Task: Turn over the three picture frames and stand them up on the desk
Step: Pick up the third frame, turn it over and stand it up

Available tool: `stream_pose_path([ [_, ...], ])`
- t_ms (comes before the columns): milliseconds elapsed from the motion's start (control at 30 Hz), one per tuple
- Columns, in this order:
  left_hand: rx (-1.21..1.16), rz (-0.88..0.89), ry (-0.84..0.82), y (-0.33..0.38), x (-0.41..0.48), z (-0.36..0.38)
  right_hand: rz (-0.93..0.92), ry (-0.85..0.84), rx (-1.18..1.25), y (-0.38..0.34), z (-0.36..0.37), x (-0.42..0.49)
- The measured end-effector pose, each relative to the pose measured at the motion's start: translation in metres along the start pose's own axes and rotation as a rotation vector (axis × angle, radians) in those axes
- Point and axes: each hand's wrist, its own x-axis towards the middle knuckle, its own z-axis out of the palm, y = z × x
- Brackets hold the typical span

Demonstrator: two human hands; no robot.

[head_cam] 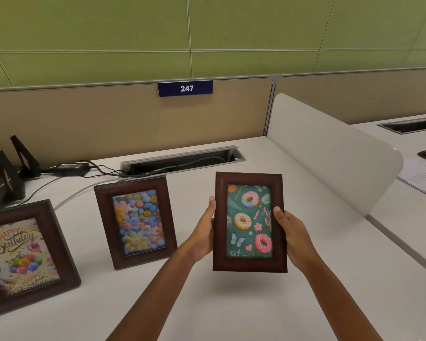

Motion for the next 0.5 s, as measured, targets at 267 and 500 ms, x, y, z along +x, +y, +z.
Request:
stream_pose_path([
  [267, -0.064, 0.145, 0.147, -0.011, 0.020, -0.021, 0.000, -0.167, -0.078, 0.007, 0.009, 0.016],
  [500, -0.119, 0.199, 0.246, -0.011, 0.042, -0.036, -0.058, -0.169, -0.169, 0.017, 0.020, 0.041],
])
